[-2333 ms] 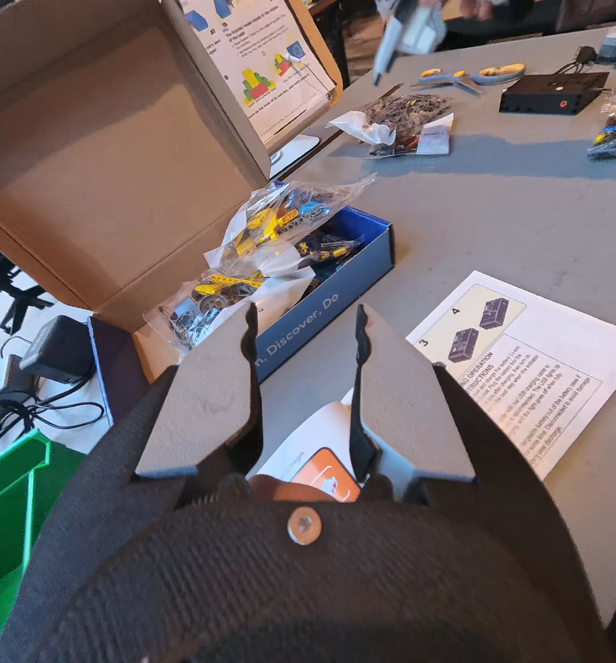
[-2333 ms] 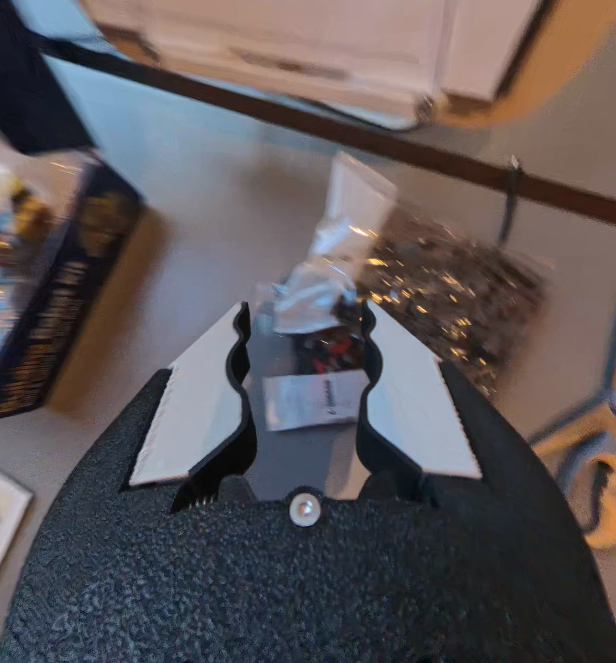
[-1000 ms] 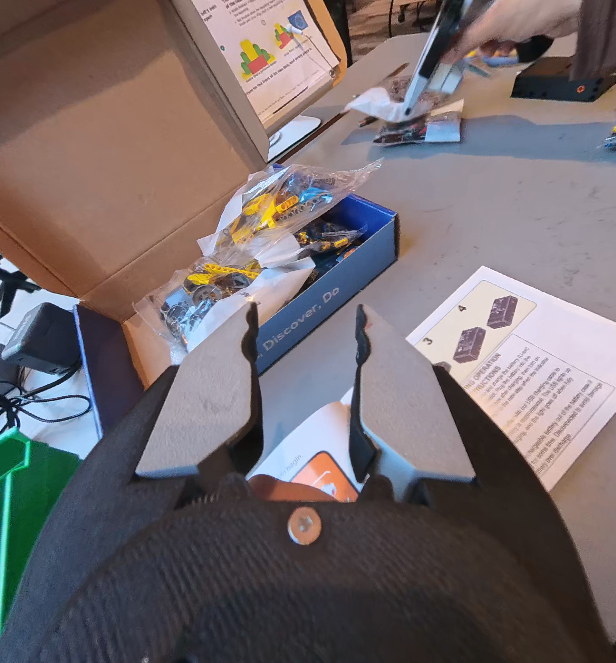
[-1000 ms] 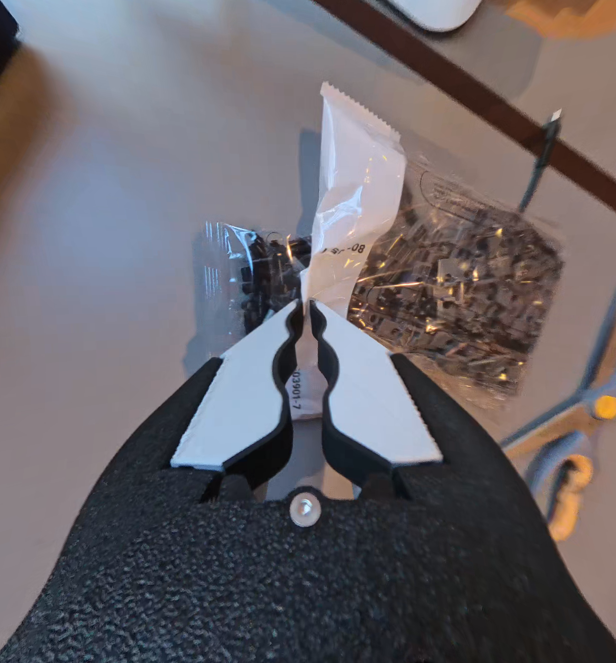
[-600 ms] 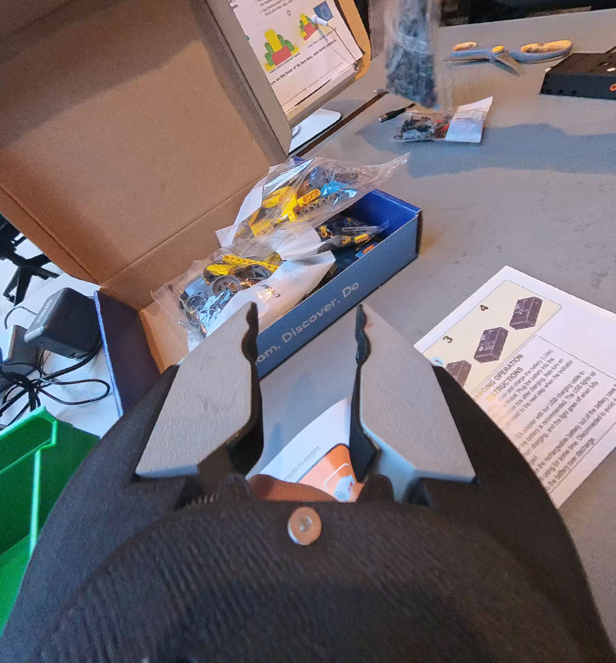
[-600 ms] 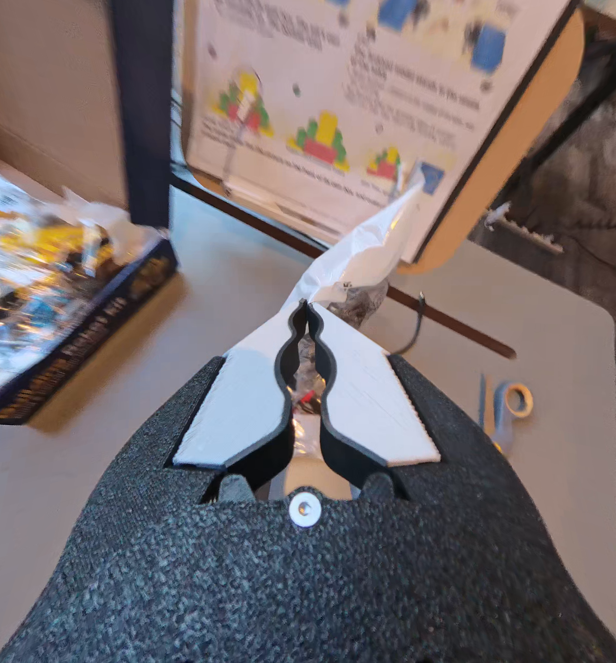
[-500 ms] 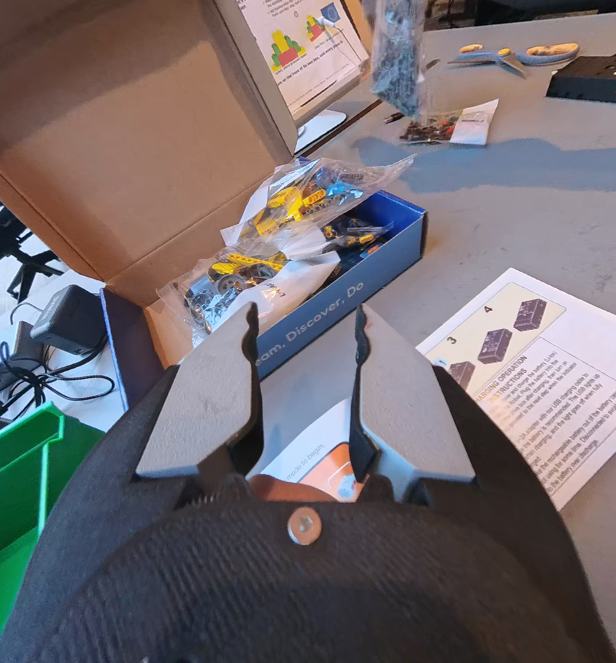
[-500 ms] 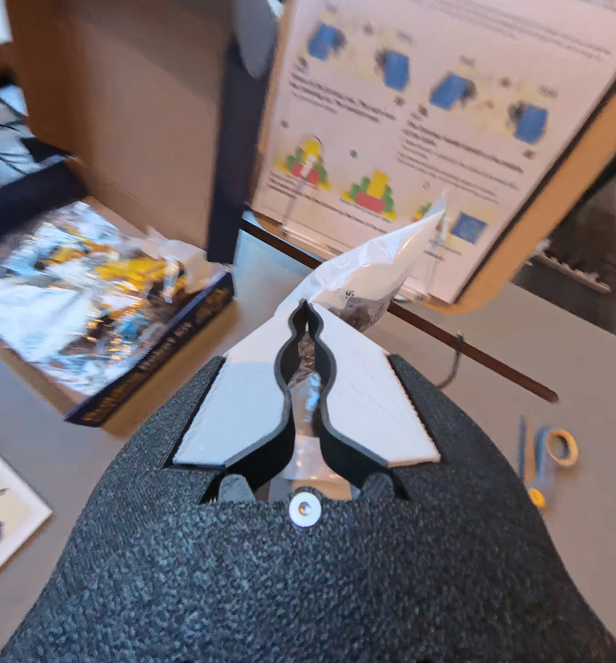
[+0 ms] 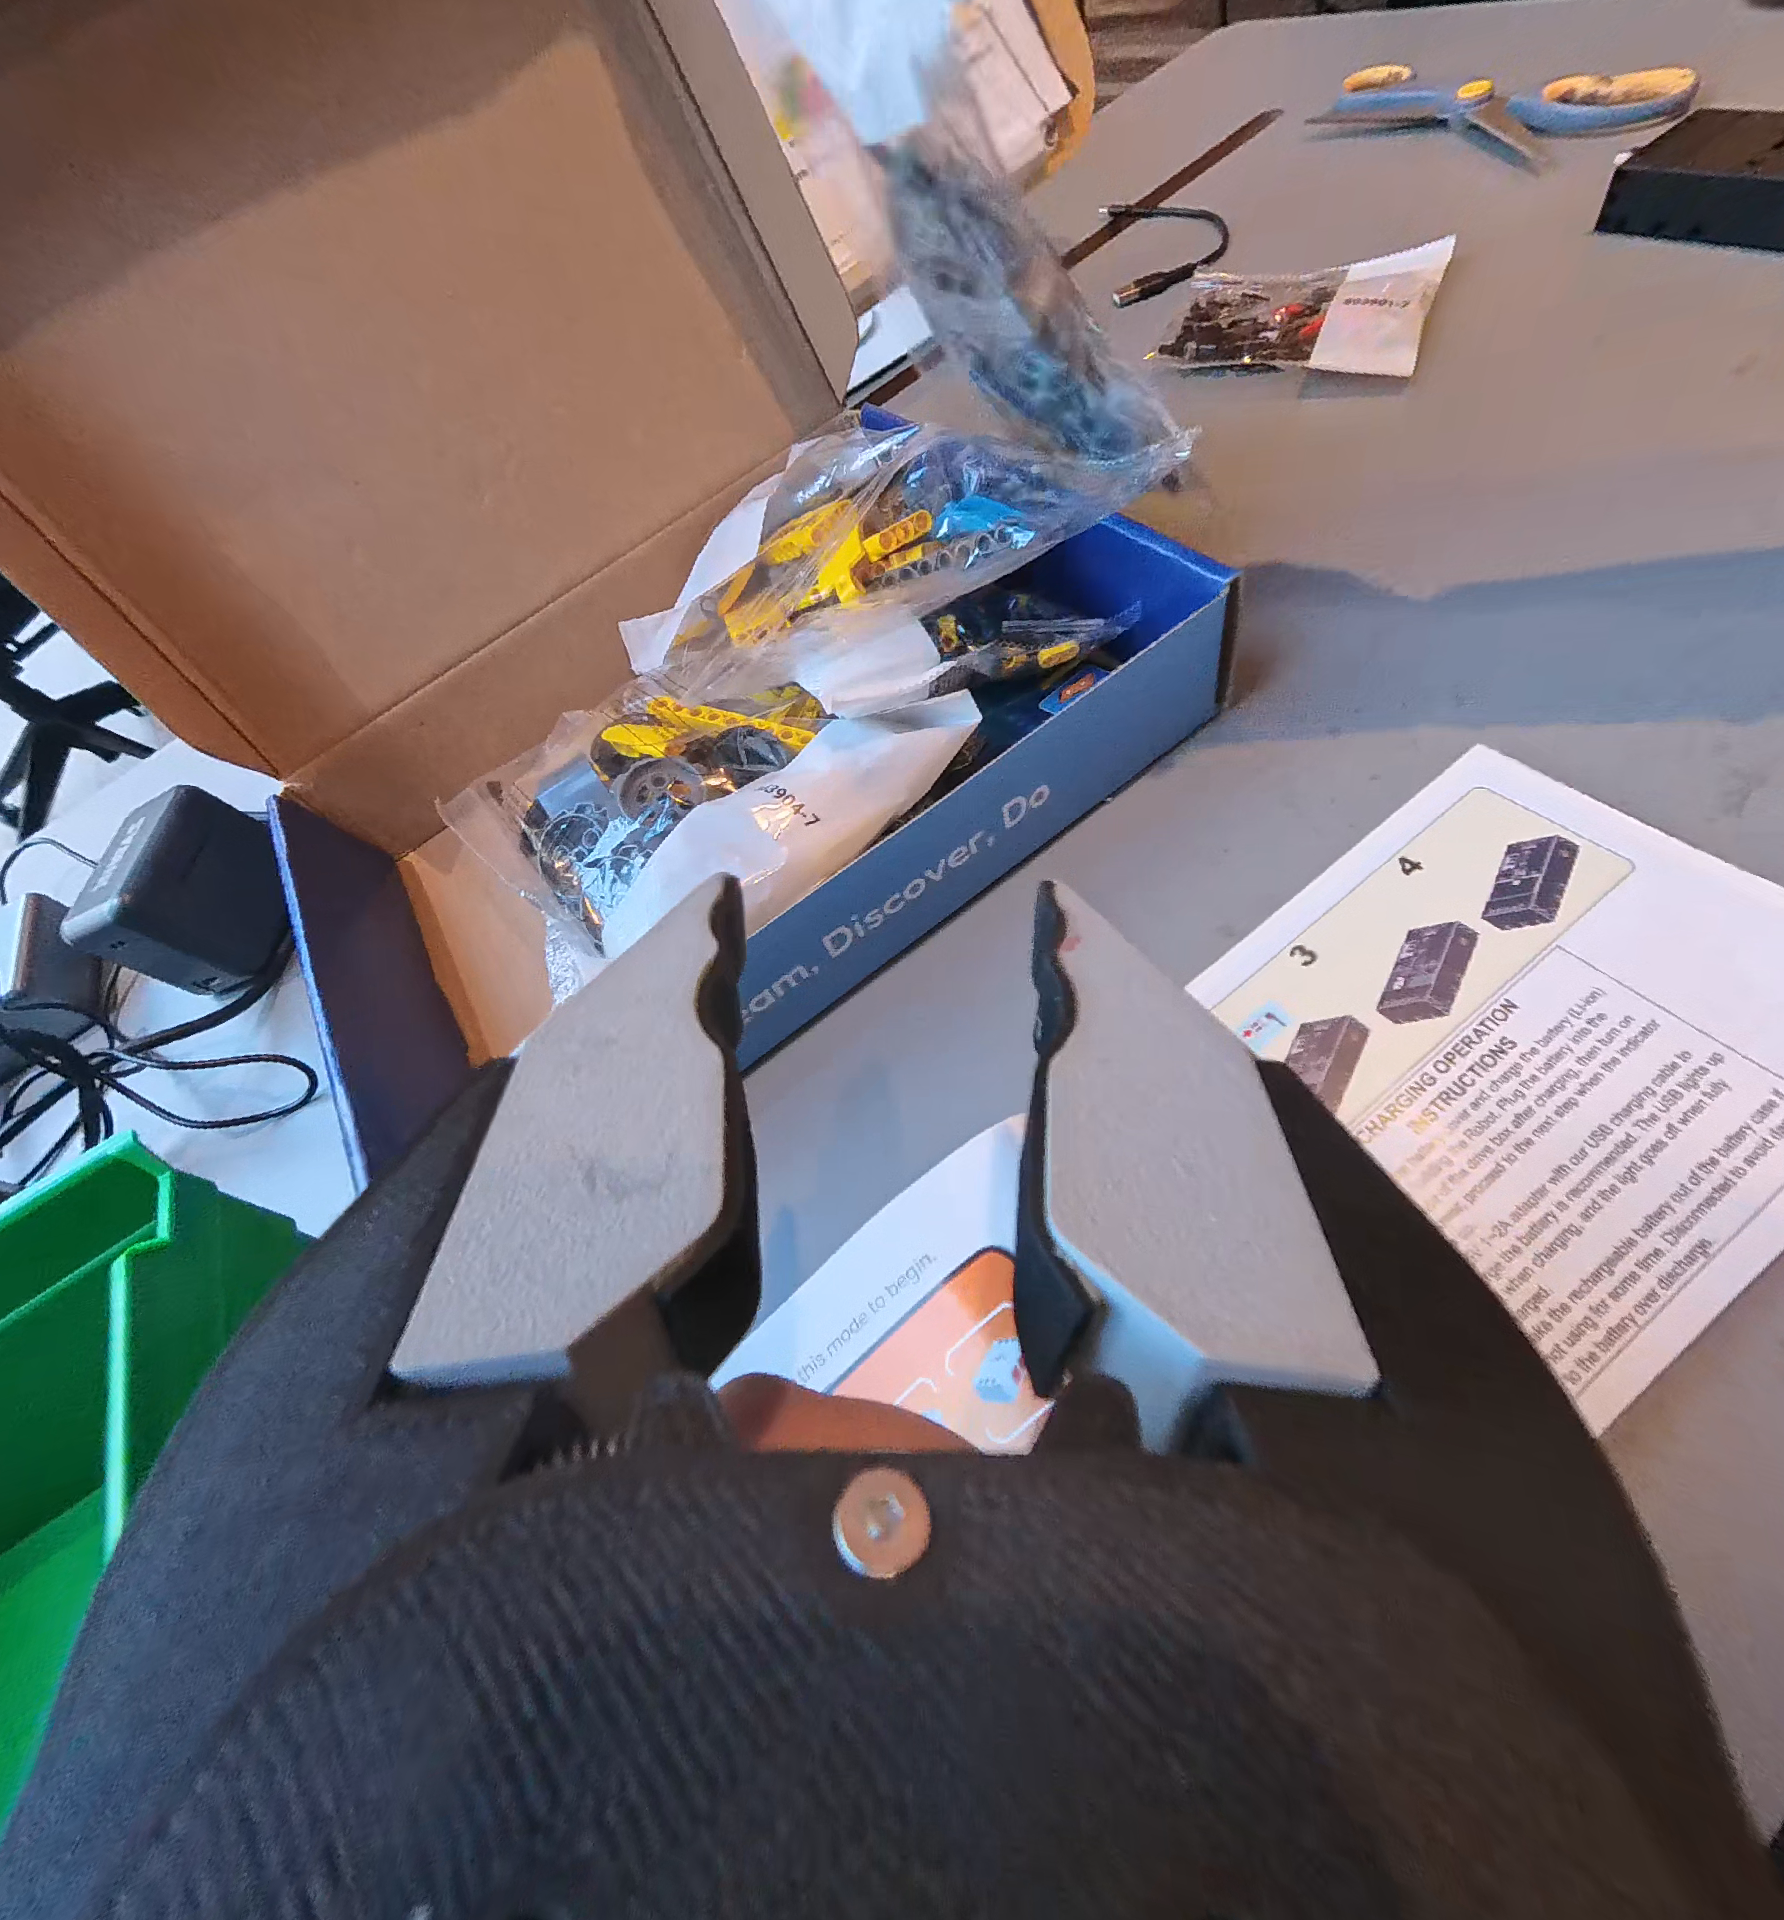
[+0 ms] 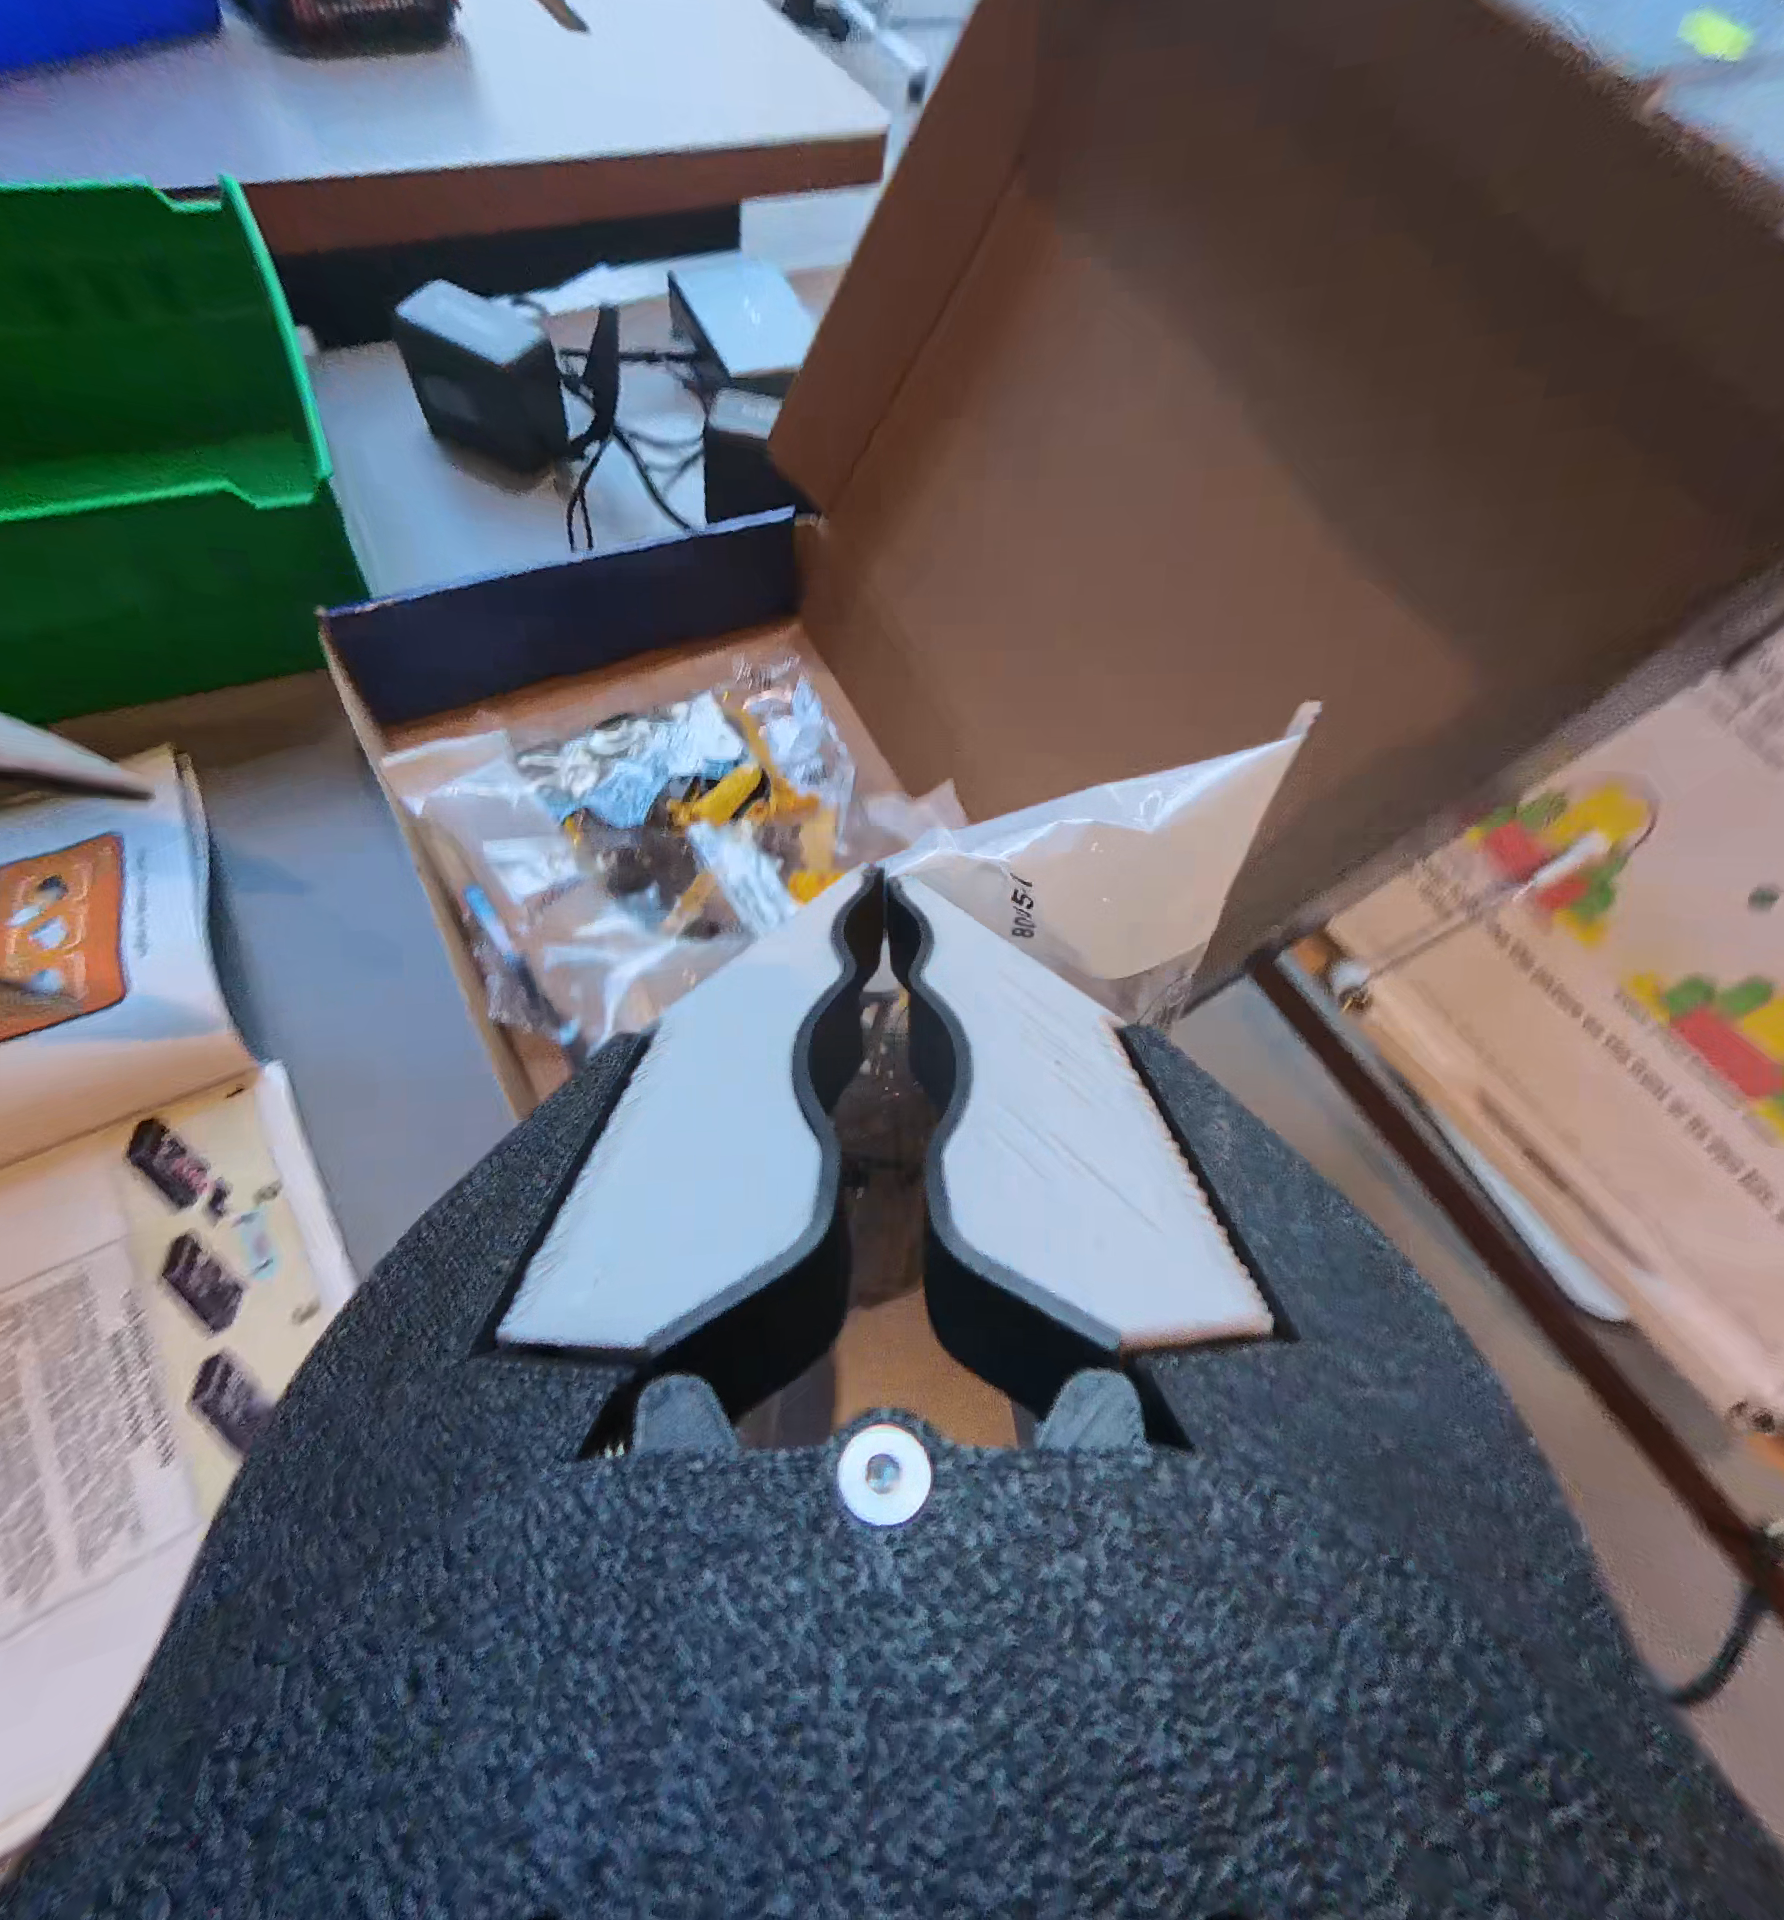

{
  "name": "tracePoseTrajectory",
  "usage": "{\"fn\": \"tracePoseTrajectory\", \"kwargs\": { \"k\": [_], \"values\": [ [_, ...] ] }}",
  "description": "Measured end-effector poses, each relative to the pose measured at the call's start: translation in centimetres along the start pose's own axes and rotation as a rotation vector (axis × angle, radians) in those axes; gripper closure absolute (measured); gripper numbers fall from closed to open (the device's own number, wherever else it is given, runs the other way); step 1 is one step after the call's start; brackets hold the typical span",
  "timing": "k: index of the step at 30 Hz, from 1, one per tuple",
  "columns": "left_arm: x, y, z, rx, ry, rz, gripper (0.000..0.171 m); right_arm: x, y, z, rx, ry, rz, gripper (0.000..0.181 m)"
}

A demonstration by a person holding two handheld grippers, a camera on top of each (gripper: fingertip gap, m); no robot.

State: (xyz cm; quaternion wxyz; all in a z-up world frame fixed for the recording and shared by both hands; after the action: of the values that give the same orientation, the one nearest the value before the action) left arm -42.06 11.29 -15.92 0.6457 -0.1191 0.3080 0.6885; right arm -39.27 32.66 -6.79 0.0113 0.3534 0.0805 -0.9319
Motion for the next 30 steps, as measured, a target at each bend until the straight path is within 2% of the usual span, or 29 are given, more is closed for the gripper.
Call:
{"fn": "tracePoseTrajectory", "kwargs": {
  "k": [3, 5, 8, 9, 10, 13, 17, 20, 23, 24, 26, 29, 30],
  "values": [
    [0.1, -0.1, 0.0, 0.002, 0.005, -0.001, 0.118, -0.1, 0.5, 3.9, -0.07, -0.09, -0.084, 0.181],
    [-0.1, -0.3, 0.1, 0.004, 0.002, -0.011, 0.118, 0.1, 1.3, 6.3, -0.109, -0.136, -0.078, 0.181],
    [-0.4, -1.1, 0.0, 0.03, 0.017, -0.047, 0.117, 2.1, 2.4, 6.1, -0.069, -0.01, 0.007, 0.175],
    [-0.4, -1.8, -0.3, 0.049, 0.038, -0.087, 0.116, 2.6, 3.1, 5.4, -0.044, 0.028, 0.068, 0.168],
    [-0.5, -2.7, -0.7, 0.073, 0.059, -0.136, 0.115, 2.7, 3.7, 4.8, -0.024, 0.046, 0.111, 0.154],
    [-0.9, -5.7, -1.9, 0.182, 0.114, -0.263, 0.114, 0.9, 5.6, 2.3, 0.018, 0.03, 0.213, 0.137],
    [-1.2, -7.5, -4.3, 0.285, 0.233, -0.308, 0.107, -2.1, 9.2, -4.0, 0.027, 0.053, 0.325, 0.118],
    [-1.6, -8.4, -5.9, 0.31, 0.305, -0.348, 0.104, -2.5, 12.2, -10.4, 0.022, 0.136, 0.347, 0.117],
    [-0.3, -8.6, -5.7, 0.274, 0.293, -0.307, 0.102, -0.8, 14.4, -15.1, 0.029, 0.174, 0.312, 0.124],
    [0.5, -8.9, -5.5, 0.255, 0.304, -0.313, 0.106, 0.1, 14.3, -16.2, 0.026, 0.194, 0.27, 0.128],
    [1.8, -8.6, -5.0, 0.236, 0.342, -0.259, 0.126, 1.0, 14.2, -17.4, 0.038, 0.225, 0.224, 0.127],
    [2.3, -6.9, -3.6, 0.321, 0.315, -0.049, 0.154, -0.3, 15.5, -16.9, 0.049, 0.149, 0.276, 0.129],
    [2.4, -6.4, -3.1, 0.36, 0.287, 0.016, 0.155, -0.7, 15.8, -17.1, 0.043, 0.139, 0.28, 0.129]
  ]
}}
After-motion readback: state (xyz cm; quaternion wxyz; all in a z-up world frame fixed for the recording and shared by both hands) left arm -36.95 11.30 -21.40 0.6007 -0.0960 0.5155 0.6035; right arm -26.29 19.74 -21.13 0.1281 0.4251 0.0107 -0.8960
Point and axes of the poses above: each gripper's, where its closed fingertips meet, x out along the fingers, z out of its top, y = z × x across the jaws, the point moved 2 cm from there along -x, back along the fingers, and after that the axes turned 10 degrees about y, right-handed, at the moved point
